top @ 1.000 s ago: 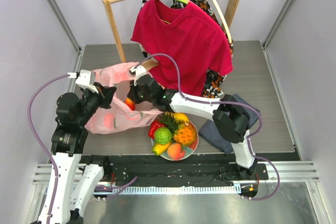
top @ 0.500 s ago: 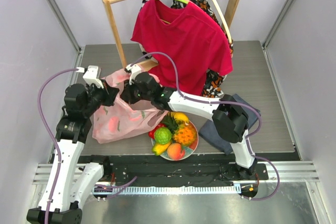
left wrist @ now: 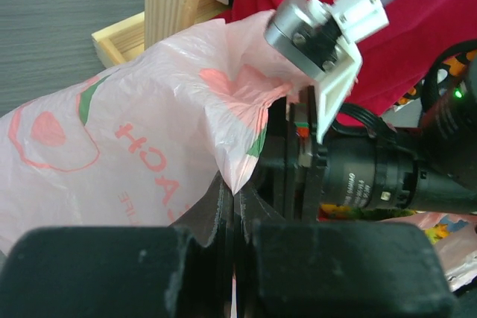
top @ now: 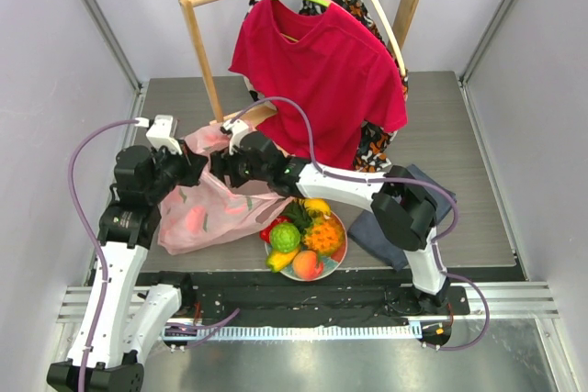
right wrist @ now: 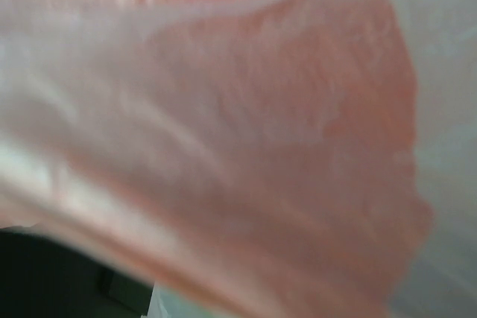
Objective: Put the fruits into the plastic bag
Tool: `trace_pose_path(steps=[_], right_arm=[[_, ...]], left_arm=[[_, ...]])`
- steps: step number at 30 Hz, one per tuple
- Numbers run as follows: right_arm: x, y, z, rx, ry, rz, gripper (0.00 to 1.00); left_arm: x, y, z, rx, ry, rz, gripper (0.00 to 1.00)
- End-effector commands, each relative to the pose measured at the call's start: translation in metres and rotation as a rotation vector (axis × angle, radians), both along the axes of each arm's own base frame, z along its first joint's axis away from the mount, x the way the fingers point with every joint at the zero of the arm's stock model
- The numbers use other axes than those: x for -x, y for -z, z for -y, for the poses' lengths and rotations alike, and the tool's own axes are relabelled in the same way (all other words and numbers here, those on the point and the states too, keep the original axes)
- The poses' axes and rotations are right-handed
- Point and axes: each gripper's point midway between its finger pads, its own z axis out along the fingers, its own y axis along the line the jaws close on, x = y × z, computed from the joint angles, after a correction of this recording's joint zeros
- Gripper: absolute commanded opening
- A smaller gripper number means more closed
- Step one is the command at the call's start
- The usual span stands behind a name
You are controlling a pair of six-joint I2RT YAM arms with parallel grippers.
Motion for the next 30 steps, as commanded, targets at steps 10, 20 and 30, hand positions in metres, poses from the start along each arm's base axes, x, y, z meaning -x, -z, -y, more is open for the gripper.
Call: trace_pose_path(steps=[10, 20, 30], right_arm=[[0.004, -0.130, 0.070, -0.109, 0.153, 0.274, 0.75], [0.020, -0.162, 0.158, -0.068, 0.312, 0.349, 0.77], [0.073, -0.098, 0.215, 0.128, 0.379, 0.230, 0.79]], left_arm=[[-0.001, -0.016, -0.021, -0.052, -0.105, 0.067, 0.00], [0.000, -0.021, -0.050, -0.089, -0.263, 0.102, 0.00], [0.004, -0.024, -0.060, -0.096, -0.320, 0.128, 0.00]])
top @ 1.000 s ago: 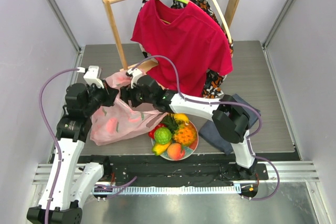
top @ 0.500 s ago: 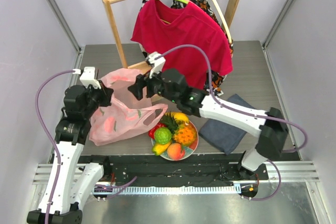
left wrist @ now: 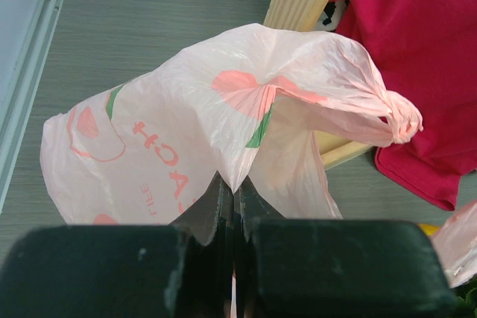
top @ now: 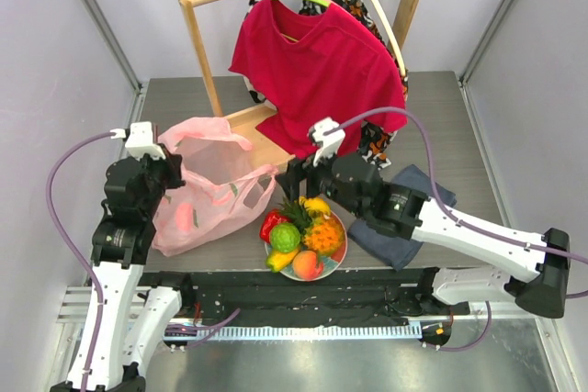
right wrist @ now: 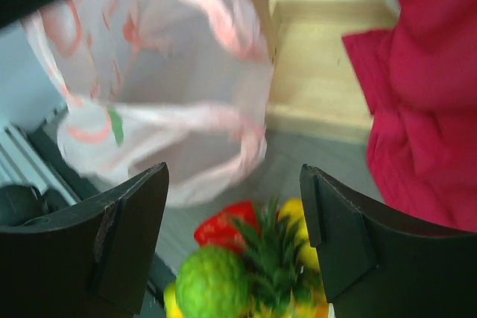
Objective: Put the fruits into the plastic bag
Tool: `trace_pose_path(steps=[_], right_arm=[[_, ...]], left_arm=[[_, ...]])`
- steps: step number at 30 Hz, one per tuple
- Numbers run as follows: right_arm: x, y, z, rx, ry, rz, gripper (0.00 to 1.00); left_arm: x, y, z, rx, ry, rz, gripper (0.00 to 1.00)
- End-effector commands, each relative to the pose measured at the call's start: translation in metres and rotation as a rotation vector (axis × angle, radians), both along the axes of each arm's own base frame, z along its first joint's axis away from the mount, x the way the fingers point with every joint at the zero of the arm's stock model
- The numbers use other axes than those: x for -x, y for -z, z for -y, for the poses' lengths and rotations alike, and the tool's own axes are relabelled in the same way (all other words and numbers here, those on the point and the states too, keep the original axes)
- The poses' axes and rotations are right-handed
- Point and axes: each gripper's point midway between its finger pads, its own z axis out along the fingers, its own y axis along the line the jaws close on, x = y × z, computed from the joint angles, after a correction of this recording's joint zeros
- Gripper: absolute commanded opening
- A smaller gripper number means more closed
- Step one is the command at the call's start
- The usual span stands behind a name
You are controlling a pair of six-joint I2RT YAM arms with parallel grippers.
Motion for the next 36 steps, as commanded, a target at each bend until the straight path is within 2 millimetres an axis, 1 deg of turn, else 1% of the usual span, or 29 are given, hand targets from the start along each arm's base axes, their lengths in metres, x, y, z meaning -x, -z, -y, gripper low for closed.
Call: trace_pose_path(steps=[1, 2, 3, 4, 5, 7, 10, 12, 14, 15, 18, 22, 24, 30, 31, 32, 34, 35, 36], right_arm=[[0.025, 0.040, 0.018, 0.120, 0.073, -0.081, 0.79], [0.038, 0.044, 0.014, 0.122, 0.074, -0.095, 0.80], [0.045, 0.050, 0.015, 0.145, 0.074, -0.112, 0.80], [0.052, 0.055, 0.012, 0.155, 0.067, -0.125, 0.80], [0.064, 0.058, 0.006, 0.154, 0.047, -0.141, 0.82], [0.071, 0.072, 0.006, 0.122, 0.077, -0.234, 0.83], [0.080, 0.090, 0.001, 0.078, 0.080, -0.327, 0.84], [0.085, 0.092, 0.000, 0.049, 0.088, -0.354, 0.84], [0.086, 0.097, 0.002, 0.032, 0.123, -0.387, 0.85], [0.088, 0.104, 0.004, 0.050, 0.130, -0.400, 0.85], [0.095, 0.114, -0.001, 0.062, 0.134, -0.423, 0.85], [0.100, 0.116, -0.007, 0.056, 0.123, -0.435, 0.86], [0.099, 0.118, -0.009, 0.055, 0.125, -0.436, 0.87], [0.094, 0.135, -0.006, 0.123, 0.174, -0.441, 0.89], [0.094, 0.134, -0.008, 0.123, 0.177, -0.439, 0.89], [0.093, 0.139, -0.008, 0.141, 0.185, -0.438, 0.89], [0.092, 0.141, -0.011, 0.149, 0.189, -0.435, 0.90], [0.091, 0.145, -0.012, 0.165, 0.194, -0.434, 0.90], [0.091, 0.144, -0.013, 0.164, 0.194, -0.434, 0.90]], left_arm=[[-0.001, -0.008, -0.005, -0.006, -0.028, 0.043, 0.00], [-0.001, -0.007, -0.005, -0.004, -0.026, 0.039, 0.00], [-0.002, -0.007, -0.004, -0.002, -0.023, 0.038, 0.00], [-0.002, -0.006, -0.004, -0.002, -0.020, 0.033, 0.00], [-0.002, -0.006, -0.003, -0.001, -0.017, 0.033, 0.00], [-0.002, -0.006, -0.004, 0.005, -0.025, 0.029, 0.00], [-0.001, -0.009, -0.002, 0.014, -0.014, 0.046, 0.00], [0.000, -0.010, 0.000, 0.016, -0.006, 0.053, 0.00], [-0.001, -0.010, 0.000, 0.015, -0.004, 0.053, 0.00], [-0.001, -0.010, 0.000, 0.015, -0.004, 0.052, 0.00], [-0.001, -0.010, 0.001, 0.015, 0.004, 0.050, 0.00], [0.000, -0.009, 0.000, 0.014, -0.001, 0.049, 0.00], [0.001, -0.010, 0.000, 0.013, 0.001, 0.052, 0.00], [0.000, -0.009, 0.000, 0.014, 0.001, 0.050, 0.00], [0.000, -0.010, 0.000, 0.014, 0.001, 0.052, 0.00], [0.000, -0.009, 0.000, 0.014, -0.001, 0.050, 0.00], [0.000, -0.009, 0.001, 0.015, 0.000, 0.048, 0.00], [0.000, -0.009, 0.000, 0.015, -0.001, 0.048, 0.00], [0.000, -0.009, 0.000, 0.014, 0.001, 0.050, 0.00]])
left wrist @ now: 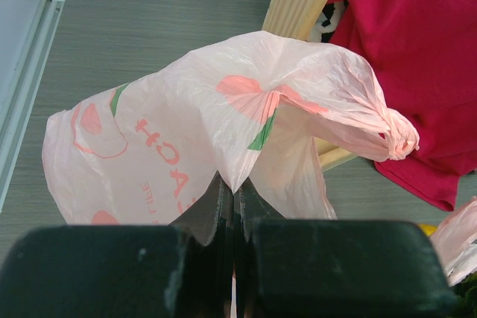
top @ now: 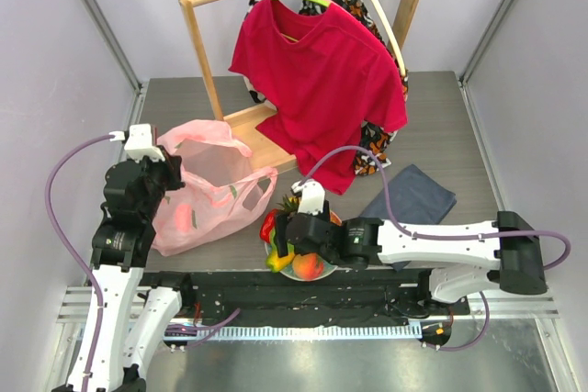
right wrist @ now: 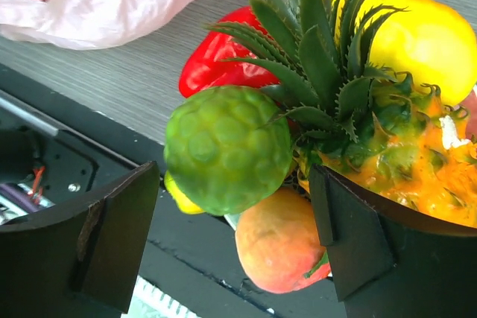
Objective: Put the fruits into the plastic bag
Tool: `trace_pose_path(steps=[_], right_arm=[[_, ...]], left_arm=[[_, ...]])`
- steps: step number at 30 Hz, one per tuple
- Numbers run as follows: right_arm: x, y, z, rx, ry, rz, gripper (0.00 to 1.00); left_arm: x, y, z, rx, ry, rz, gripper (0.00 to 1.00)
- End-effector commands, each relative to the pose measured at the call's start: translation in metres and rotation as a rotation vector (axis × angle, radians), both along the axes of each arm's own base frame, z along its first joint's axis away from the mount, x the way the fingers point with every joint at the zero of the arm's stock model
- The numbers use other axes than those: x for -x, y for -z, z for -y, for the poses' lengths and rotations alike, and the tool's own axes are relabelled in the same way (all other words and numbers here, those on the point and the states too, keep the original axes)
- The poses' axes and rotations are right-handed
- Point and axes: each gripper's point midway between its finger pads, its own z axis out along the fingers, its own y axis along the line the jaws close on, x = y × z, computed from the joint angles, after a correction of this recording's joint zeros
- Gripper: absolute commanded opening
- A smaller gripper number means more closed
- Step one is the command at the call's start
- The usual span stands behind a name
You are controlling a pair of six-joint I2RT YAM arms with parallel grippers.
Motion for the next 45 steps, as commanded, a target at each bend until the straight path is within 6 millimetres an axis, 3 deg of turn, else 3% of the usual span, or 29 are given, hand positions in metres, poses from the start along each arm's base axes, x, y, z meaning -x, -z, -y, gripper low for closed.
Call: trace_pose_path(steps=[1, 25, 31, 37, 40, 45], right_arm=[[-0.010, -0.017, -0.011, -0.036, 0.052, 0.035, 0.90], [-0.011, -0.001, -0.021, 0.014, 0.028, 0.028, 0.82], [-0.011, -0.001, -0.020, 0.032, 0.034, 0.030, 0.72], [-0.011, -0.002, -0.018, 0.040, 0.030, 0.027, 0.55], [-0.011, -0.008, -0.018, 0.028, 0.025, 0.033, 0.45], [-0.008, -0.019, -0.024, -0.025, -0.025, 0.052, 0.39]], left_arm=[[-0.002, -0.011, 0.002, 0.013, 0.007, 0.048, 0.00], [-0.002, -0.011, 0.000, 0.009, 0.002, 0.046, 0.00], [-0.002, -0.011, 0.001, 0.009, 0.003, 0.046, 0.00], [-0.002, -0.011, 0.000, 0.008, 0.000, 0.046, 0.00], [-0.002, -0.011, 0.000, 0.008, 0.002, 0.046, 0.00], [-0.002, -0.010, 0.000, 0.008, 0.002, 0.045, 0.00]])
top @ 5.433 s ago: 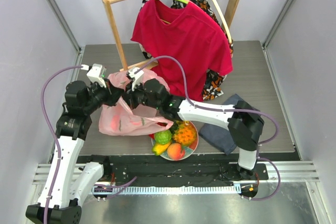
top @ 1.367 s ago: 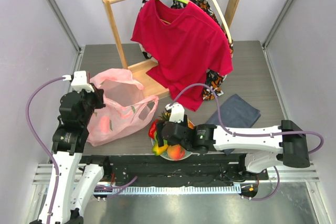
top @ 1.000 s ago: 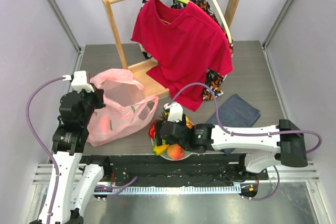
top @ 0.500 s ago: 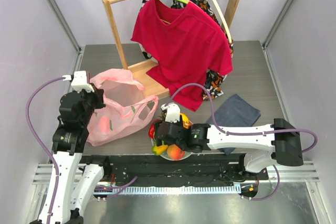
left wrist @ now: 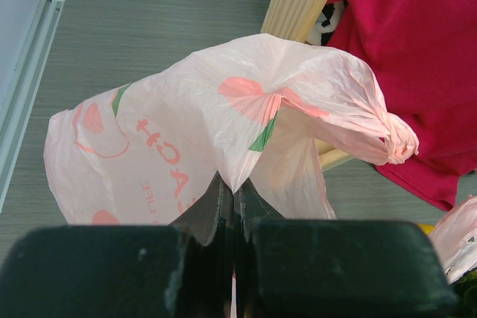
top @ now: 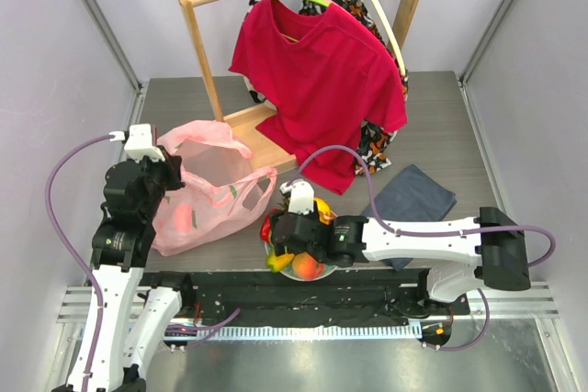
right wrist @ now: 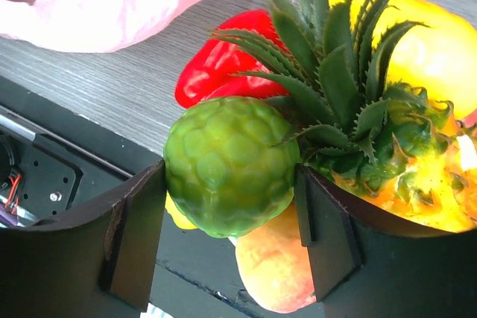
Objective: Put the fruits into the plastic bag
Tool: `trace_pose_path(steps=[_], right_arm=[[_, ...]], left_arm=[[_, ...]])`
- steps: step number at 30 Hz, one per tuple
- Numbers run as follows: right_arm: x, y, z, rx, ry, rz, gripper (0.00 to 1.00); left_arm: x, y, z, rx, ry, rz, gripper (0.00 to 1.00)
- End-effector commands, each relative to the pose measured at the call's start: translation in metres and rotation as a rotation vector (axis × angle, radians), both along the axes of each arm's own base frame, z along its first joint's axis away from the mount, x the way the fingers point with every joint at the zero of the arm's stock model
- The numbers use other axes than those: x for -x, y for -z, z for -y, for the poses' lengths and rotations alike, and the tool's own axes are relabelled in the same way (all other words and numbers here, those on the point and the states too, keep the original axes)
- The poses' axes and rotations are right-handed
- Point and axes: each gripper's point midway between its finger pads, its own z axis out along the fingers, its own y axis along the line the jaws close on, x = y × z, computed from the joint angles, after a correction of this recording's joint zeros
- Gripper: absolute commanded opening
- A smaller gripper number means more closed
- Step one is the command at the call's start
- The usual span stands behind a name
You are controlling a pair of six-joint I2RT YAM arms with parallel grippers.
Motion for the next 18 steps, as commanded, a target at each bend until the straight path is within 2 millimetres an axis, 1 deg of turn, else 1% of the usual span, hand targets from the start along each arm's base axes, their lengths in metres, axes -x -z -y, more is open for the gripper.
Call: trace_pose_path(steps=[1, 3, 10, 11, 13, 14, 16, 17, 18], right_arm=[[0.001, -0.037, -0.013, -0.122, -0.042, 0.056, 0.37], [0.002, -0.047, -0.017, -0.160, -0.066, 0.091, 0.36], [0.007, -0.077, -0.020, -0.247, -0.135, 0.158, 0.32], [0.009, -0.085, -0.020, -0.271, -0.149, 0.167, 0.32], [0.013, -0.104, -0.026, -0.328, -0.206, 0.194, 0.32], [0.014, -0.120, -0.025, -0.369, -0.220, 0.216, 0.32], [0.012, -0.146, -0.026, -0.418, -0.243, 0.263, 0.32], [0.009, -0.156, -0.025, -0.433, -0.248, 0.281, 0.32], [0.003, -0.162, -0.024, -0.437, -0.247, 0.298, 0.32]], left_arm=[[-0.002, -0.010, 0.000, 0.008, 0.001, 0.044, 0.00], [-0.002, -0.011, 0.000, 0.009, -0.001, 0.048, 0.00], [-0.003, -0.012, 0.001, 0.008, 0.007, 0.049, 0.00], [-0.003, -0.010, 0.002, 0.008, 0.009, 0.044, 0.00], [-0.003, -0.010, 0.002, 0.009, 0.012, 0.043, 0.00], [-0.003, -0.010, 0.003, 0.009, 0.015, 0.043, 0.00], [-0.003, -0.010, 0.003, 0.008, 0.016, 0.043, 0.00], [-0.004, -0.009, 0.003, 0.008, 0.015, 0.041, 0.00], [-0.004, -0.009, 0.003, 0.007, 0.017, 0.041, 0.00]])
